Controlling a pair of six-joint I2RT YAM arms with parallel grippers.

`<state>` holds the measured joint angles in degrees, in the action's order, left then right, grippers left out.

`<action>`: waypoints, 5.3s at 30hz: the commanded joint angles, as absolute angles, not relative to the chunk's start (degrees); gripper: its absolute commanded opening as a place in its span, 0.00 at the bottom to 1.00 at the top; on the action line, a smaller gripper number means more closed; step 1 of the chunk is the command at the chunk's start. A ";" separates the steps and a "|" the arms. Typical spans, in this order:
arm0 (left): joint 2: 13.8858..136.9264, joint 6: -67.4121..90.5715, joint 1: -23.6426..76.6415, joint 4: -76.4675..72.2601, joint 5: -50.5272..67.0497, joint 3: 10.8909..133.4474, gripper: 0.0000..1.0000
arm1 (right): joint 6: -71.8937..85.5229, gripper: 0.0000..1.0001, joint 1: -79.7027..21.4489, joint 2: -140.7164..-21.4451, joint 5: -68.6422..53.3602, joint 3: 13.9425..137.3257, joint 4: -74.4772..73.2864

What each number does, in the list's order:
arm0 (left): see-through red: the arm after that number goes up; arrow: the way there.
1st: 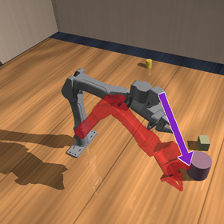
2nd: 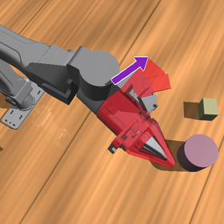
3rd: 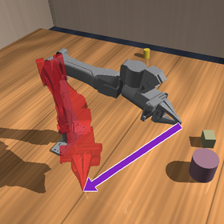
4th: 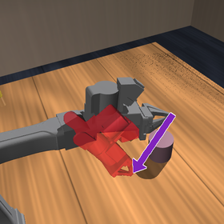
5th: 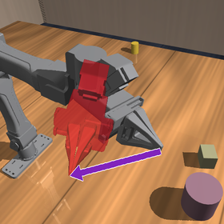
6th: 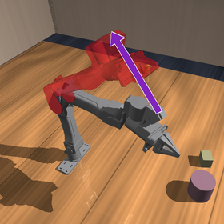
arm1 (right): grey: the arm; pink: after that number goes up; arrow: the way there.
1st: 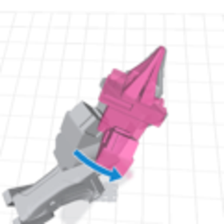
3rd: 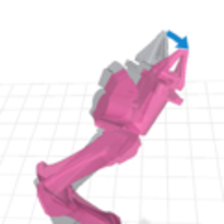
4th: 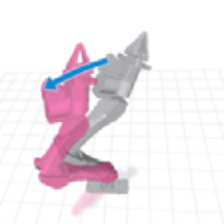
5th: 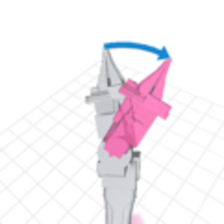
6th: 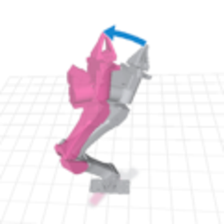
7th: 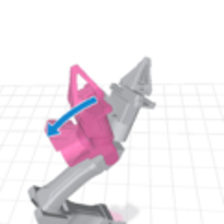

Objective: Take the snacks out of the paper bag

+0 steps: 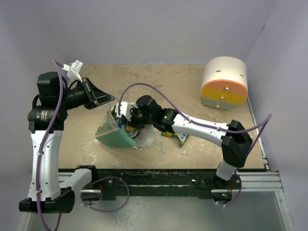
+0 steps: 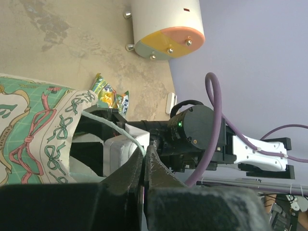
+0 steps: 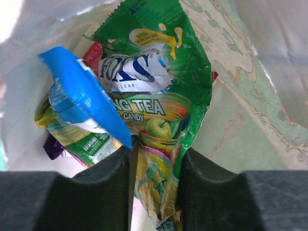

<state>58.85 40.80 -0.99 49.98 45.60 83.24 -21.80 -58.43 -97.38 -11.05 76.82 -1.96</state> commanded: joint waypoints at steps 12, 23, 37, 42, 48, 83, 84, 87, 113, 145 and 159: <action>57.90 39.27 -0.92 50.49 45.88 86.26 0.00 | -22.34 0.12 -58.36 -93.49 -14.80 76.23 -2.84; 58.03 38.72 -0.88 51.16 45.52 86.83 0.00 | -18.07 0.00 -58.36 -88.64 -8.15 77.79 -4.10; 57.99 38.24 -0.89 50.87 43.84 86.95 0.00 | -11.60 0.00 -58.36 -80.25 -4.13 79.18 -9.10; 57.63 38.25 -0.88 49.37 43.00 85.64 0.00 | -10.90 0.00 -58.36 -76.85 -1.90 81.94 -17.26; 56.91 38.38 -0.88 46.97 42.64 83.80 0.00 | -9.69 0.00 -58.36 -72.59 0.92 88.00 -26.20; 54.76 41.23 -0.88 45.39 43.79 80.07 0.00 | 64.12 0.00 -27.85 -70.11 0.39 47.54 -5.24; 54.90 41.49 -0.88 45.43 43.88 80.30 0.00 | 65.20 0.00 -27.19 -70.73 -0.63 46.37 -3.75; 55.14 42.33 -0.88 45.69 44.71 80.72 0.00 | 67.73 0.00 -26.22 -71.79 -2.26 43.02 -1.06; 46.20 49.13 -0.88 43.83 41.02 69.50 0.00 | 48.37 0.75 -24.17 -51.25 0.46 35.68 -17.03; 42.39 39.83 -0.88 54.97 43.14 69.53 0.00 | -25.04 0.59 -63.85 -75.49 -11.28 57.16 -3.10; 43.02 38.09 -0.88 55.27 42.62 71.03 0.00 | -29.70 0.64 -65.48 -83.13 -6.66 63.63 -8.35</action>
<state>43.09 39.66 -0.99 56.53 43.18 68.40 -29.04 -64.60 -80.95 -10.15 59.33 -6.63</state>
